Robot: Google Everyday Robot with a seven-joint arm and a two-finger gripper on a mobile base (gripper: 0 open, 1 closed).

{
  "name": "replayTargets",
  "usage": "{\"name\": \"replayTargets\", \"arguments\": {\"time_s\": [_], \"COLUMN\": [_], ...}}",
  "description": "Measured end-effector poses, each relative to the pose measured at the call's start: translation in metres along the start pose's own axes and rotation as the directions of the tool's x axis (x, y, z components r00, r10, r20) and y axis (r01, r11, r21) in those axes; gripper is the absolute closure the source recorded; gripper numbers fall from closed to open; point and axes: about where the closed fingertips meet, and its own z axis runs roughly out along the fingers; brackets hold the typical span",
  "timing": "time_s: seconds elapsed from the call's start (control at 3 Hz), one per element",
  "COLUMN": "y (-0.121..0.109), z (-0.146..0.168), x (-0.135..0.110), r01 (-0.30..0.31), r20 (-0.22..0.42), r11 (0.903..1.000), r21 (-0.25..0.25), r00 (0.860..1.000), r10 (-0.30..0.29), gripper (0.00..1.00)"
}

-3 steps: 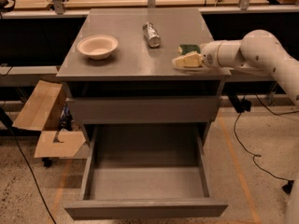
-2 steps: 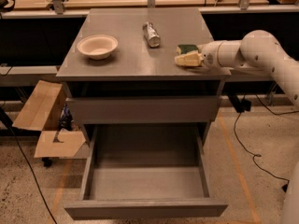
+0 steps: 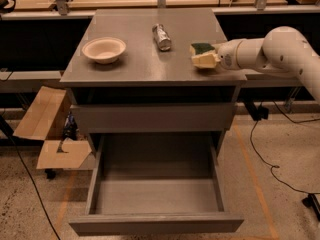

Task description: Place sponge into middle drawer

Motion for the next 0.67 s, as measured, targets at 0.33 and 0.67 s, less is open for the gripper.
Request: {"name": "replayTargets", "arguments": {"time_s": [0.33,0.67], "y": [0.022,0.06], "z": [-0.026,-0.054], "x": [-0.022,-0.021], "r01": [0.049,0.058], "r20": [-0.011,-0.05], "r11": [0.9971,0.9892], "r21": [-0.058,-0.134], "r00": [0.999,0.997], "r10": [-0.05,-0.066], "gripper": [1.0,1.0]}}
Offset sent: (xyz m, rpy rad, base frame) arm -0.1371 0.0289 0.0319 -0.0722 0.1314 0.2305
